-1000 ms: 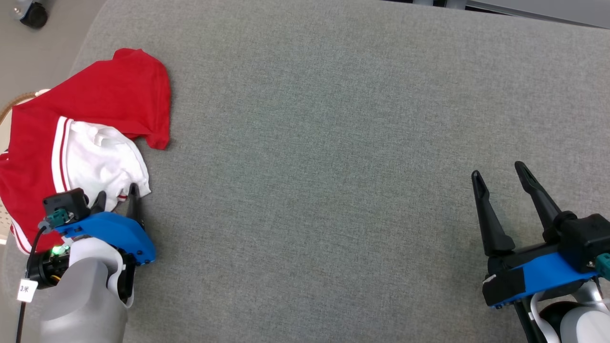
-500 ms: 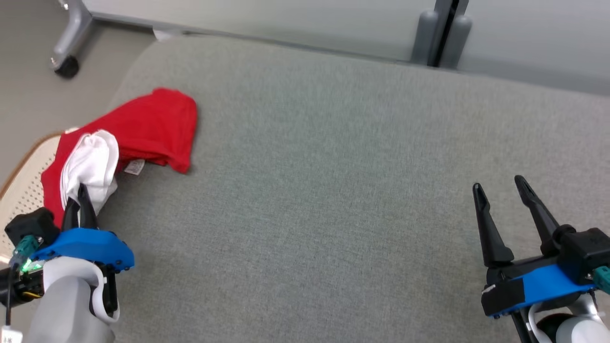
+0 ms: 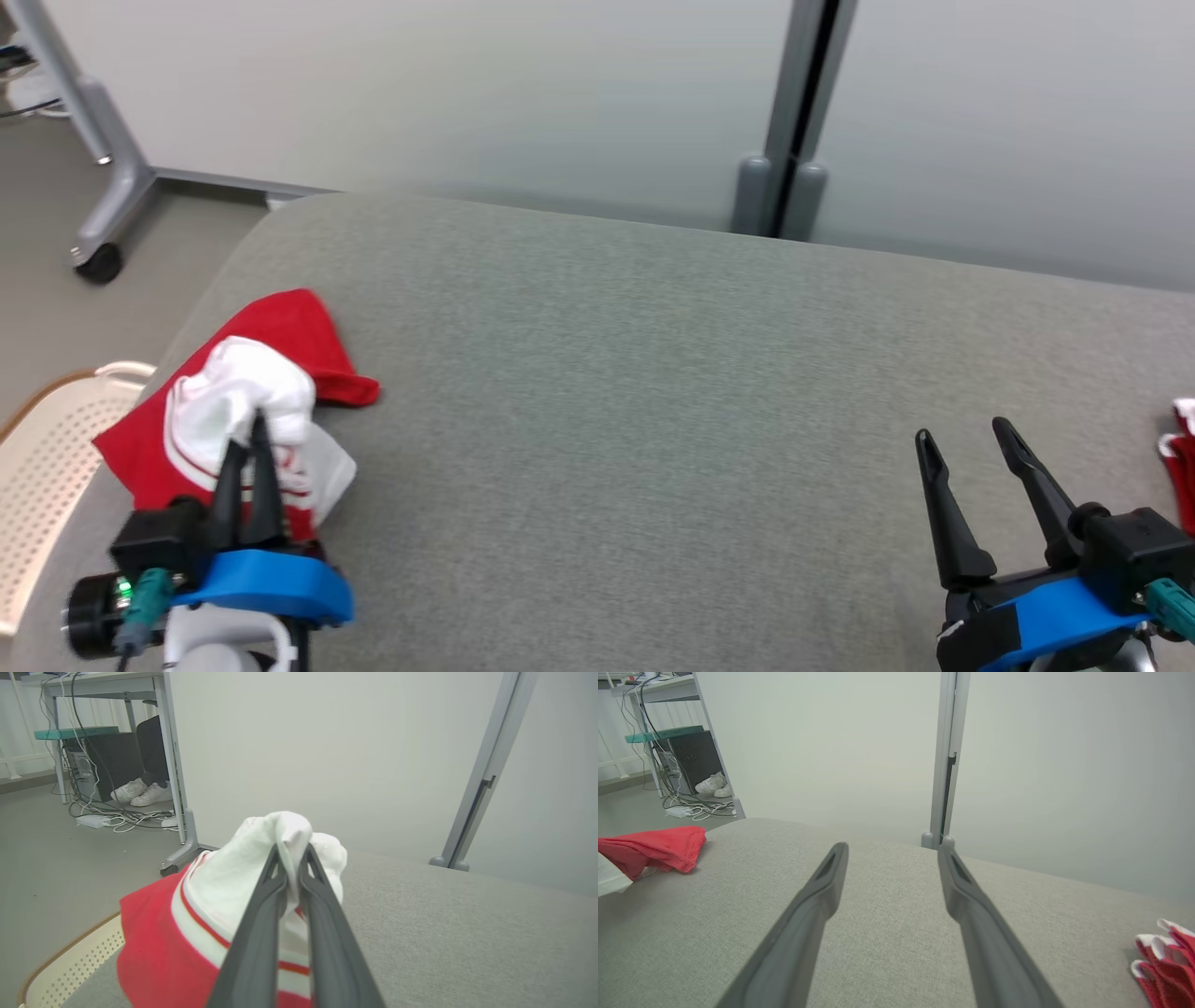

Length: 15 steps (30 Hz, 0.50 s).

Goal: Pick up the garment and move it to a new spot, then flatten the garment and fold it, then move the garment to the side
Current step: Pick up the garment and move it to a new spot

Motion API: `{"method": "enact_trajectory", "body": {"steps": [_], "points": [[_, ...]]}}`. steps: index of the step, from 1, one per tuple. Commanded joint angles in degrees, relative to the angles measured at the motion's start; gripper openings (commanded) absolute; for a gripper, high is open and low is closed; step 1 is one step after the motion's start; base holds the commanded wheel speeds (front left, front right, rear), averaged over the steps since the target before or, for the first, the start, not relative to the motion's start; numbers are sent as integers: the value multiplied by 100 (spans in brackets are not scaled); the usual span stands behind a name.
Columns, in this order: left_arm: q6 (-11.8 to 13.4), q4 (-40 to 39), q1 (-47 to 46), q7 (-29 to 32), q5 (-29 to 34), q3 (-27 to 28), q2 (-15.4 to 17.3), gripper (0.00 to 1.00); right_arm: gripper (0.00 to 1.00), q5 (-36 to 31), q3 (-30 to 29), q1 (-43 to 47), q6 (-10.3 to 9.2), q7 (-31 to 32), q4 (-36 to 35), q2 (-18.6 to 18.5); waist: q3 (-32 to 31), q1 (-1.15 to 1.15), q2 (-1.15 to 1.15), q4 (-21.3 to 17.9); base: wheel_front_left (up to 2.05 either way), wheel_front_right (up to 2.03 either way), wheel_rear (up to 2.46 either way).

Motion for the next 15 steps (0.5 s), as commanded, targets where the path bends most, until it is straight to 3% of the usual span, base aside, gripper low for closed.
{"method": "enact_trajectory", "body": {"steps": [1, 10, 15], "points": [[-92, -286, 84, 139, 53, -203, -94, 0, 100, 22, 9, 102, 0, 37, -77, 16, -78, 2, 2, -246, 0, 0, 0], [-778, -450, -489, 496, 233, -1704, -621, 0, 100, 105, 72, -44, 0, 50, -192, 19, 396, 2, 2, -1520, 0, 0, 0], [-928, -341, -900, 472, 254, -2378, -736, 0, 100, 192, 63, -147, 0, -12, -136, 18, 730, 2, 2, -2076, 0, 0, 0]]}}
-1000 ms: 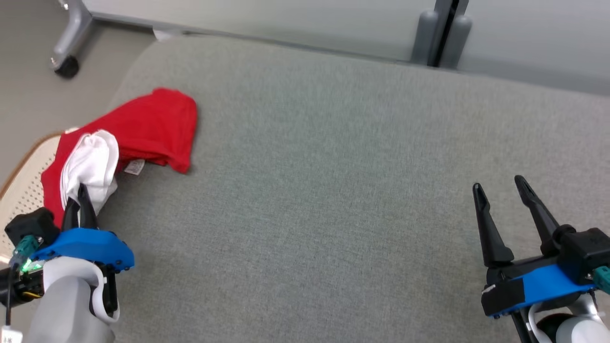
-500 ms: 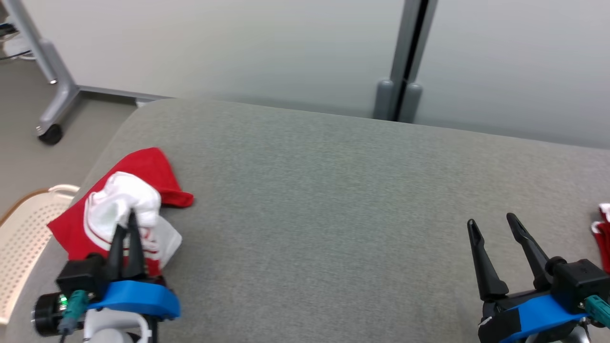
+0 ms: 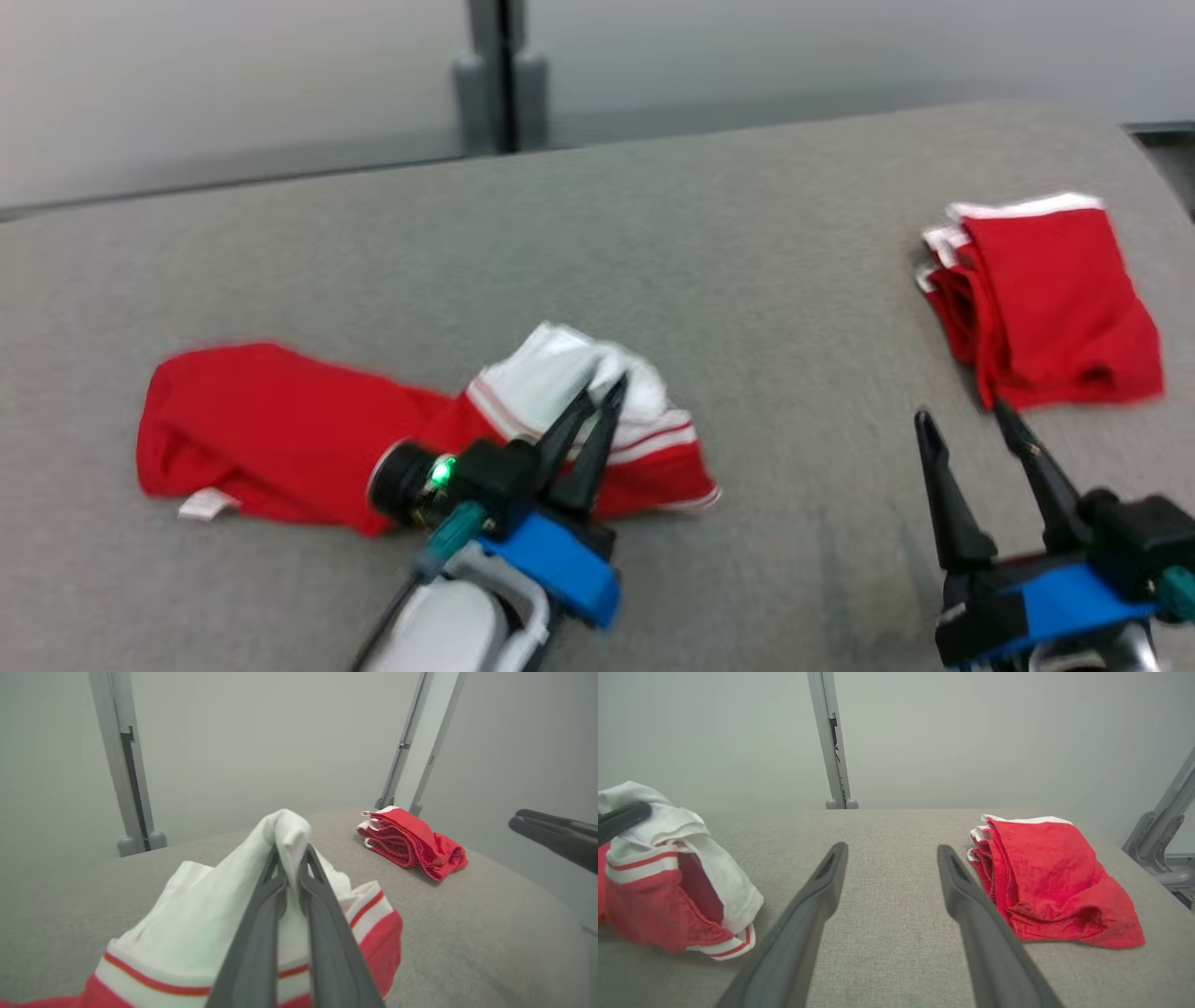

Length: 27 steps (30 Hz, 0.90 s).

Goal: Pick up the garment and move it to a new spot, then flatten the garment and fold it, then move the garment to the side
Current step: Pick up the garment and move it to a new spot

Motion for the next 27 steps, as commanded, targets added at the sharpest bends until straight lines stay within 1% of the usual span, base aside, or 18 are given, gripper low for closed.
{"method": "enact_trajectory", "body": {"steps": [1, 2, 3, 4, 5, 8, 9, 10, 15, 18, 21, 27], "points": [[-76, 107, -261, -10, -18, -334, -23, 0, 100, 81, -60, -78, 0, -92, 46, 1, 141, -2, -1, -259, 0, 0, 0], [-76, 107, -261, -10, -18, -334, -23, 0, 100, 81, -60, -78, 0, -92, 46, 1, 141, -2, -1, -259, 0, 0, 0], [-110, 249, -406, 18, -20, -653, -32, 0, 100, 132, -52, -115, 0, -157, 97, 1, 319, -2, -1, -430, 0, 0, 0], [-131, 337, -448, 25, -73, -797, -33, 0, 100, 157, -47, -134, 0, -189, 139, 2, 379, -2, -1, -492, 0, 0, 0], [-131, 337, -448, 25, -73, -797, -33, 0, 100, 157, -47, -134, 0, -189, 139, 2, 379, -2, -1, -492, 0, 0, 0], [-145, 612, -594, 12, -168, -1052, -38, 0, 100, 200, -15, -224, 0, -311, 246, 1, 547, -2, -1, -612, 0, 0, 0], [-147, 707, -646, 1, -163, -1113, -47, 31, 100, 214, -20, -239, 0, -350, 274, -1, 582, -2, -1, -617, 0, 0, 0], [-152, 770, -677, -46, -195, -1148, -49, 100, 100, 223, -24, -257, 0, -373, 310, 0, 606, -2, -1, -610, 0, 0, 0], [-159, 842, -825, -411, -186, -1257, -47, 100, 100, 145, -66, -322, 0, -426, 420, 1, 531, -2, -1, -398, 0, 0, 0], [-76, 707, -812, -564, -214, -1157, 3, 100, 100, 85, -127, -329, 0, -395, 445, 1, 354, -2, -1, -173, 0, 0, 0], [113, 579, -662, -631, -289, -890, 171, 100, 100, 28, -158, -302, 0, -340, 432, 1, 153, -2, -1, 69, 0, 0, 0], [652, 438, -296, -710, -599, -30, 633, 100, 100, -28, -169, -136, 0, -200, 361, 1, -212, -2, -1, 534, 0, 0, 0]]}}
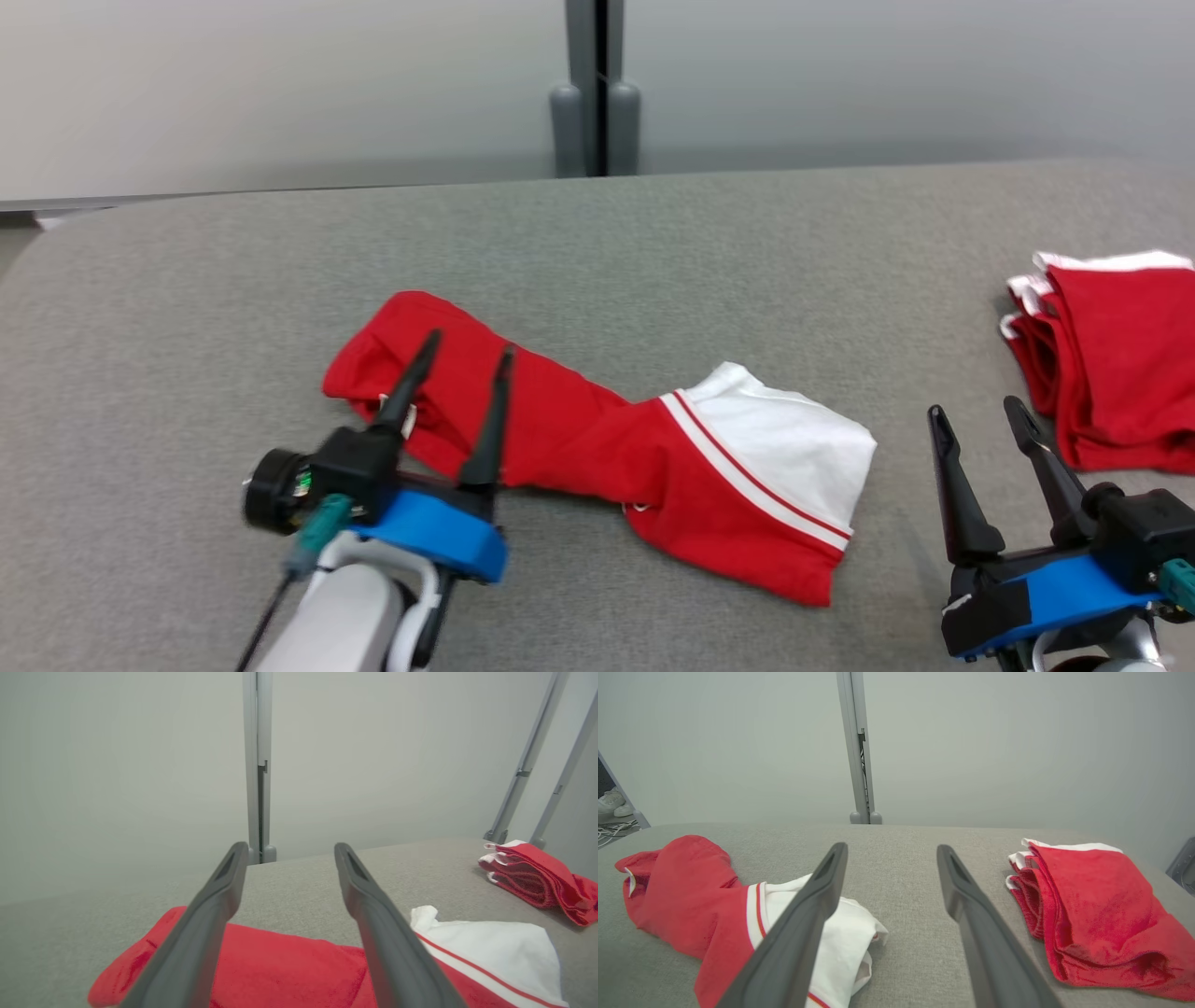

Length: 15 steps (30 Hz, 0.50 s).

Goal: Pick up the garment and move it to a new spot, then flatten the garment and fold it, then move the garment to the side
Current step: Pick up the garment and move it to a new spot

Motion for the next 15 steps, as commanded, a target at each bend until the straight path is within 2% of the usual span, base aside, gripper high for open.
{"method": "enact_trajectory", "body": {"steps": [1, 6, 15], "points": [[105, -32, 160, -39, -92, 187, 107, 100, 100, -43, -19, 74, 0, 40, -35, -2, -64, 1, 0, 104, 0, 0, 0], [358, -86, 613, -59, -330, 724, 467, 100, 100, -45, -11, 217, 0, 154, -58, -2, -290, 1, 0, 379, 0, 0, 0], [390, -285, 1276, -68, -537, 1003, 826, 100, 100, -2, 7, 474, 0, 272, -16, -2, -620, 1, 0, 487, 0, 0, 0]]}}
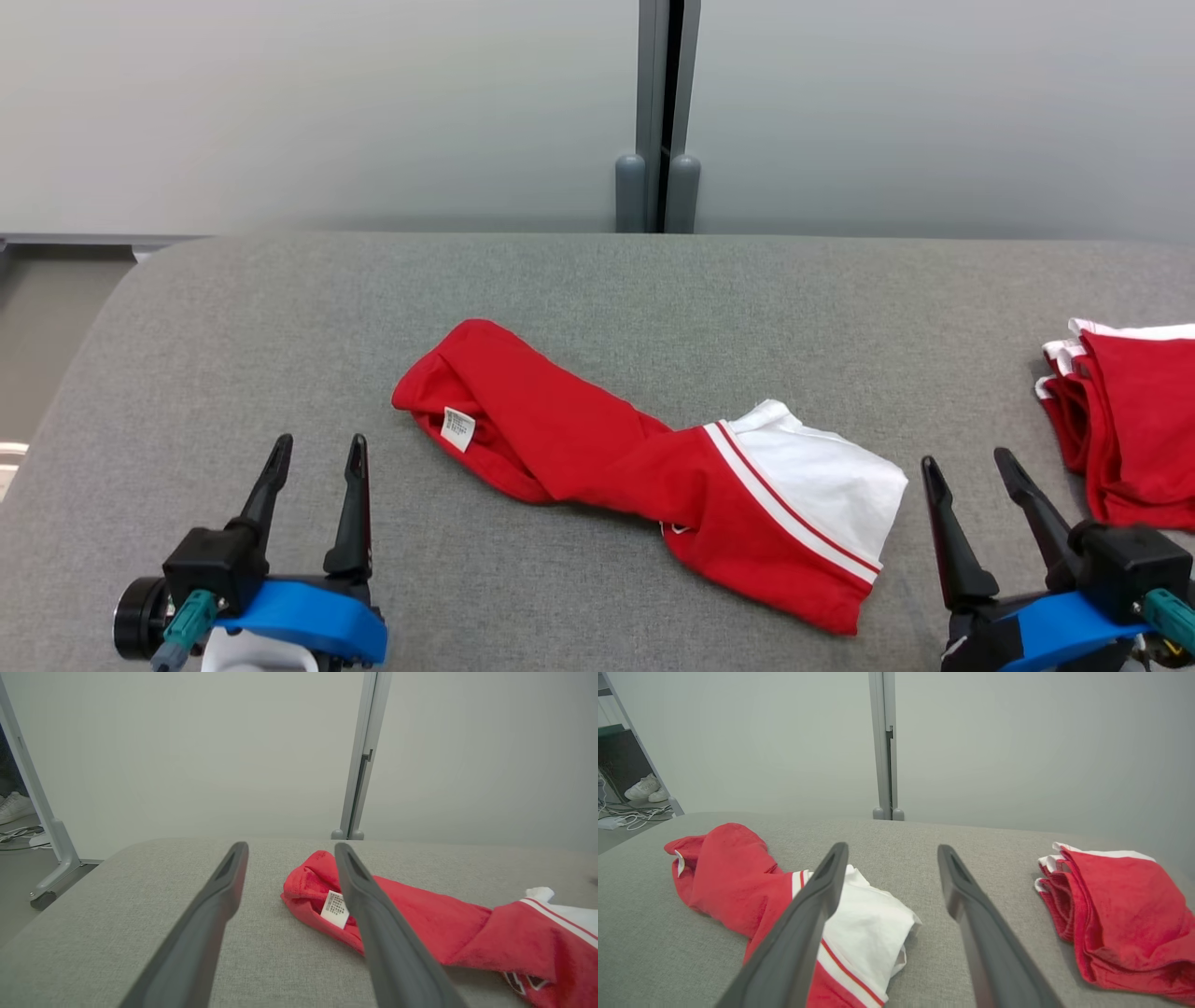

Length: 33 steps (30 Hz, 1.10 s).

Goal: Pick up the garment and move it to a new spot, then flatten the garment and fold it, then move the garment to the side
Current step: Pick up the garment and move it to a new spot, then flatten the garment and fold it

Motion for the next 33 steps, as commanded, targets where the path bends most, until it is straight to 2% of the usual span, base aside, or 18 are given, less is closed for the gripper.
{"method": "enact_trajectory", "body": {"steps": [1, 15, 33], "points": [[14, -48, 109, -23, -2, 27, 49, 100, 100, 29, -14, 138, 0, 32, 10, -3, -82, 0, 0, -31, 0, 0, 0], [79, -348, 624, 109, -50, -92, 190, 100, 100, 153, -5, 559, 0, 174, -138, -2, -373, 0, 0, -165, 0, 0, 0], [166, -531, 610, 119, -55, -122, 272, 100, 100, 142, 16, 440, 0, 191, -100, -3, -299, 0, 0, -155, 0, 0, 0]]}}
